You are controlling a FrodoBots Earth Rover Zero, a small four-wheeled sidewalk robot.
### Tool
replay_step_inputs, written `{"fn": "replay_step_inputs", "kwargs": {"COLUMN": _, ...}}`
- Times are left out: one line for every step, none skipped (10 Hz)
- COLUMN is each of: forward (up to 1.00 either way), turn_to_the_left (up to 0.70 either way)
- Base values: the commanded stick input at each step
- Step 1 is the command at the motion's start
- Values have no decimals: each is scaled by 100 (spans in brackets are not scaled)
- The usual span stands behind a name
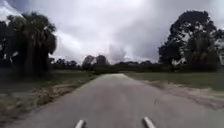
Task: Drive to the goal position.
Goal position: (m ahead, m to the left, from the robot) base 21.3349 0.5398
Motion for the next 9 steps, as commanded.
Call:
{"fn": "replay_step_inputs", "kwargs": {"forward": 85, "turn_to_the_left": 0}}
{"fn": "replay_step_inputs", "kwargs": {"forward": 85, "turn_to_the_left": 0}}
{"fn": "replay_step_inputs", "kwargs": {"forward": 85, "turn_to_the_left": 0}}
{"fn": "replay_step_inputs", "kwargs": {"forward": 85, "turn_to_the_left": 0}}
{"fn": "replay_step_inputs", "kwargs": {"forward": 85, "turn_to_the_left": 0}}
{"fn": "replay_step_inputs", "kwargs": {"forward": 85, "turn_to_the_left": 0}}
{"fn": "replay_step_inputs", "kwargs": {"forward": 85, "turn_to_the_left": 0}}
{"fn": "replay_step_inputs", "kwargs": {"forward": 85, "turn_to_the_left": 0}}
{"fn": "replay_step_inputs", "kwargs": {"forward": 85, "turn_to_the_left": 0}}
